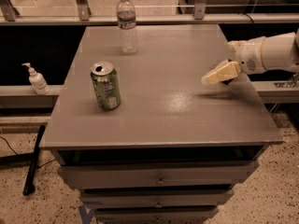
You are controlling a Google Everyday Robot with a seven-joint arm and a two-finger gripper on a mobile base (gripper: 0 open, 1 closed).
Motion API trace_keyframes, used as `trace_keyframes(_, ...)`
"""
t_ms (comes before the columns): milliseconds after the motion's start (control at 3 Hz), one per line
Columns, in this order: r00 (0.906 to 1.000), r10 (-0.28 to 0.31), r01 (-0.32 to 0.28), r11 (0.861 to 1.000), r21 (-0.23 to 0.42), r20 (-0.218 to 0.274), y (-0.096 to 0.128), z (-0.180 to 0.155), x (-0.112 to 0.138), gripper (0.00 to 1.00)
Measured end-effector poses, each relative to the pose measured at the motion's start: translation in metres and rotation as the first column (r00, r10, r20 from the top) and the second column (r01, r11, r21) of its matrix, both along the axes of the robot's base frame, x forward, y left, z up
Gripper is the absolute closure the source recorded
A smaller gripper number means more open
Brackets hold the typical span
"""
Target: Pick rxbar blueberry
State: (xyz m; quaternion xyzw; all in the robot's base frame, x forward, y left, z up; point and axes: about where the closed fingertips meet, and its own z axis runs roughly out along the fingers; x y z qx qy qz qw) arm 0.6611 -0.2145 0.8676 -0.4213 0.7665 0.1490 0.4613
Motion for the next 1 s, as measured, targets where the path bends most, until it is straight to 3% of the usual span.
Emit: trace_keyframes(1000,0.9968,-0.042,0.037,0.996,-0.081,-0.069,-0.030,-0.037,0.006,0.00)
